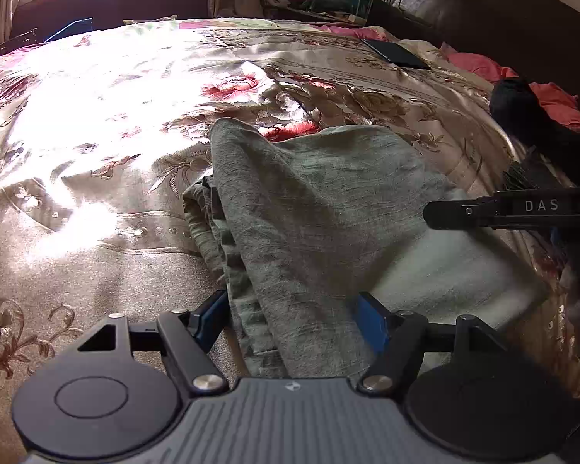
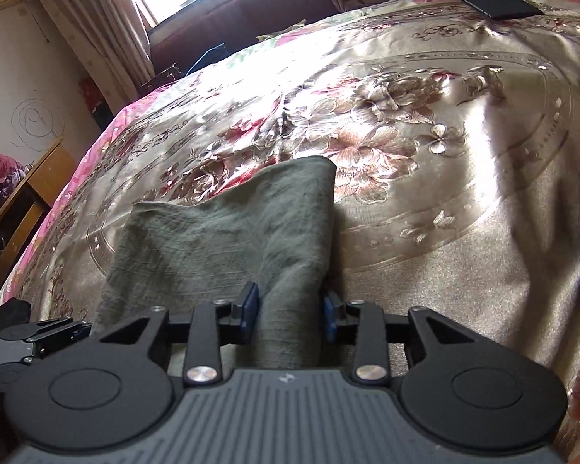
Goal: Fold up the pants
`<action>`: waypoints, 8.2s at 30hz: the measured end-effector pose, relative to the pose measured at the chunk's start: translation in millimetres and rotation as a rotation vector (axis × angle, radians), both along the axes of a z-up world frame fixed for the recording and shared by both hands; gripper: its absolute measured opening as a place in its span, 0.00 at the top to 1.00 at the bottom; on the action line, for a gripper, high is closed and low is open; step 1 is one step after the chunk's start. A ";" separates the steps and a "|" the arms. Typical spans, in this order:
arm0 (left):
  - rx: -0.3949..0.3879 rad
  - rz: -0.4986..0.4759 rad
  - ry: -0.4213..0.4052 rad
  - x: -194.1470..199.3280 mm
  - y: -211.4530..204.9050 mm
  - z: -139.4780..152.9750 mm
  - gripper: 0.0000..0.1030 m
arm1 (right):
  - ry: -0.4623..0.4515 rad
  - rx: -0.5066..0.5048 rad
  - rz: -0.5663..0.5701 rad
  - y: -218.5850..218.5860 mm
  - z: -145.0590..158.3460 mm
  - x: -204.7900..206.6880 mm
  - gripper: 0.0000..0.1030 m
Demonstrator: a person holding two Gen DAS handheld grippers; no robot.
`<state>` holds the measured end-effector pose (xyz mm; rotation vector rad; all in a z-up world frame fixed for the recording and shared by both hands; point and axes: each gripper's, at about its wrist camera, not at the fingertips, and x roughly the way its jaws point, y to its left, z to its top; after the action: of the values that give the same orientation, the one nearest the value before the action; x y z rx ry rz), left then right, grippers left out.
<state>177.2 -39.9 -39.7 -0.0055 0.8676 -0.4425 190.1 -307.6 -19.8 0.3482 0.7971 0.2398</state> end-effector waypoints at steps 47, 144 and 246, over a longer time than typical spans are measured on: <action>0.166 0.134 -0.131 65.0 -4.6 16.8 0.15 | -0.260 -0.087 0.144 87.8 -6.4 -100.3 0.59; 0.019 0.192 -0.099 -159.1 1.6 11.1 0.06 | -0.144 -0.259 -0.117 84.6 31.0 -201.2 0.50; 0.141 0.292 -0.079 -150.7 3.2 0.5 0.00 | -0.080 -0.236 -0.056 86.3 6.5 -186.2 0.47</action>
<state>26.5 -36.8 -39.2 0.0143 0.8039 -0.1072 4.0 -221.3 -13.3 0.1372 0.7266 0.1048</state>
